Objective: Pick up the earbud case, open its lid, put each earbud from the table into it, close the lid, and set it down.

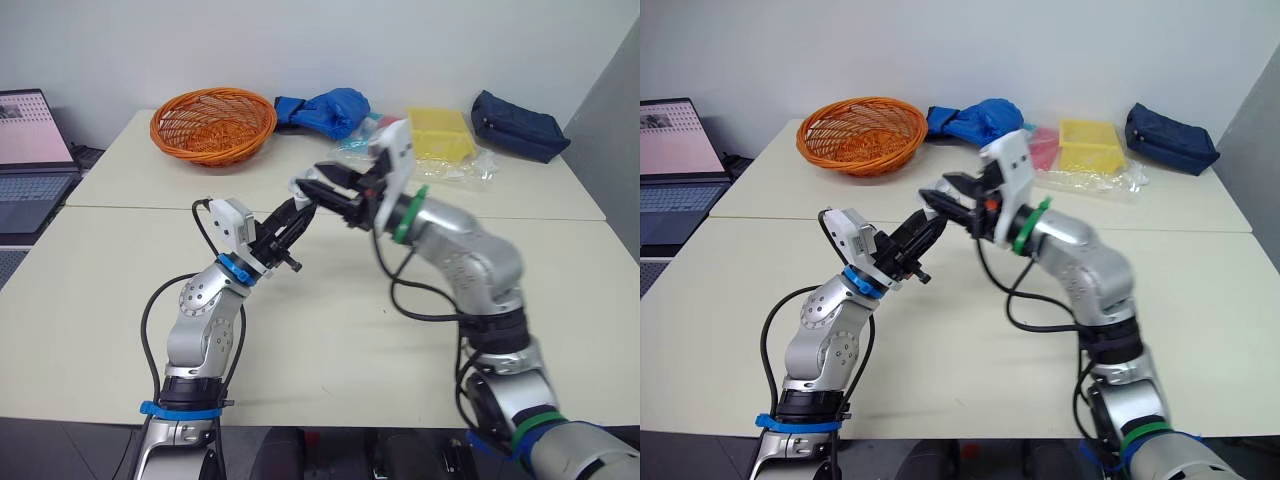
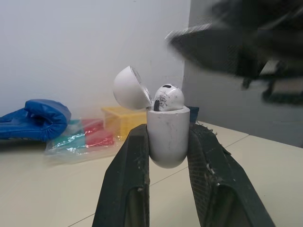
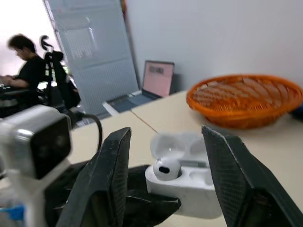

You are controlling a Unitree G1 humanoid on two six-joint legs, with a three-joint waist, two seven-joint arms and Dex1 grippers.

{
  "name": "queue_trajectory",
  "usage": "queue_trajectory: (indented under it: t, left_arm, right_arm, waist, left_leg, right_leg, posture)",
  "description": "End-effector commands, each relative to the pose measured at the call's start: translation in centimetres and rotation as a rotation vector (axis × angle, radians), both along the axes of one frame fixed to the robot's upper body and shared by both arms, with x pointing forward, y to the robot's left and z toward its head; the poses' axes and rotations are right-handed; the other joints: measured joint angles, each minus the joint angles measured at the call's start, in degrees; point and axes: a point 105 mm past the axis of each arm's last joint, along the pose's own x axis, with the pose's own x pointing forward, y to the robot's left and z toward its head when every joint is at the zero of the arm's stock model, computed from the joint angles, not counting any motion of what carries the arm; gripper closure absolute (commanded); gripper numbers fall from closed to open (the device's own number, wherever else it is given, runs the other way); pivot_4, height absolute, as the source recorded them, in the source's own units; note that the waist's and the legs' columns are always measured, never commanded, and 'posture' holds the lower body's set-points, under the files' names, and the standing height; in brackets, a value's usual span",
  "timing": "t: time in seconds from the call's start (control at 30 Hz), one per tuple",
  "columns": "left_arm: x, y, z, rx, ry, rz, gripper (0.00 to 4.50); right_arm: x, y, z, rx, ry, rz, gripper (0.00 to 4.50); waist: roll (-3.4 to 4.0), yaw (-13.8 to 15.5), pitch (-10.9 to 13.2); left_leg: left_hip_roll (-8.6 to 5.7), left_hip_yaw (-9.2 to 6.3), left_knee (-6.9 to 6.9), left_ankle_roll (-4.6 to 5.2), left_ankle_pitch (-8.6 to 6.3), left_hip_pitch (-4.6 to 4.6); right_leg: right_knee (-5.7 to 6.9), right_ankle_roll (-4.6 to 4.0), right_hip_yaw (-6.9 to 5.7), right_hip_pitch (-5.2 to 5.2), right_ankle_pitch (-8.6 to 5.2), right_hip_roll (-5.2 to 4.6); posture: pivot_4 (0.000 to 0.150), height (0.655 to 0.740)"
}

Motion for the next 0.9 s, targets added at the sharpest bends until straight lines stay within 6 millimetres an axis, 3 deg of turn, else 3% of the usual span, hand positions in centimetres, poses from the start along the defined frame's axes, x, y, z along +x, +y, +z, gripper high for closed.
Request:
queue_trajectory:
  t: [0.03,0.1,0.17,0.3,0.37,0.5,0.67,0.9]
  left_arm:
    - [-0.7,0.1,1.4,-0.007,-0.070,-0.009,3.77]
    - [-0.7,0.1,1.4,-0.006,-0.069,-0.007,3.77]
    - [-0.8,0.1,1.3,-0.007,-0.067,-0.006,3.77]
    - [-0.9,0.2,1.2,-0.006,-0.066,-0.005,3.77]
    - [-0.8,0.2,1.3,-0.004,-0.067,-0.004,3.77]
    - [-0.7,0.2,1.5,0.003,-0.072,-0.003,3.77]
    - [-0.8,0.6,1.6,0.012,-0.071,0.008,3.77]
    - [-1.1,0.7,1.5,0.014,-0.066,0.012,3.77]
  right_arm:
    - [-0.8,-2.2,2.2,0.011,-0.047,0.008,2.05]
    - [-0.2,-3.4,1.9,-0.017,-0.034,-0.040,1.87]
    - [2.3,-6.7,-0.1,-0.111,0.003,-0.223,1.44]
    - [5.5,-11.1,-4.5,-0.257,0.098,-0.460,0.03]
    - [6.8,-13.5,-7.4,-0.350,0.154,-0.566,0.03]
    - [8.4,-16.9,-11.4,-0.404,0.273,-0.703,0.03]
    - [8.9,-19.1,-14.2,-0.469,0.336,-0.777,0.03]
    - [8.5,-21.0,-16.4,-0.462,0.412,-0.817,0.03]
  waist:
    - [0.00,-0.2,0.0]
    - [0.00,-0.3,0.0]
    - [0.00,-0.3,0.0]
    - [0.00,-0.3,0.0]
    - [0.00,-0.4,0.0]
    - [0.00,-0.4,0.0]
    - [0.01,-0.4,0.0]
    - [0.01,-0.4,0.0]
  left_leg:
    - [0.00,0.01,-0.01,0.00,0.00,0.00]
    - [0.02,0.00,-0.04,0.00,0.00,0.01]
    - [0.04,-0.02,-0.06,0.00,0.00,0.02]
    - [0.00,0.04,-0.03,0.01,0.00,0.02]
    - [-0.01,0.11,-0.03,0.00,0.00,0.02]
    - [0.00,0.11,-0.07,0.01,0.00,0.02]
    - [0.00,0.14,-0.06,0.01,0.00,0.02]
    - [0.00,0.14,-0.06,0.01,0.00,0.02]
  right_leg:
    - [-0.01,0.00,0.01,0.00,0.00,0.00]
    - [0.00,0.00,0.00,-0.01,0.00,0.02]
    - [0.03,-0.02,-0.01,-0.04,-0.01,0.06]
    - [0.00,-0.02,0.04,-0.02,-0.01,0.03]
    - [0.00,-0.01,0.12,-0.04,0.00,0.03]
    - [0.00,0.00,0.12,-0.07,0.00,0.06]
    - [0.00,0.00,0.15,-0.07,0.00,0.06]
    - [0.00,0.01,0.15,-0.06,0.00,0.06]
  posture:
    - [0.150,0.7400]
    - [0.150,0.7400]
    - [0.150,0.7400]
    - [0.150,0.7400]
    - [0.150,0.7400]
    - [0.150,0.7400]
    - [0.150,0.7400]
    - [0.150,0.7400]
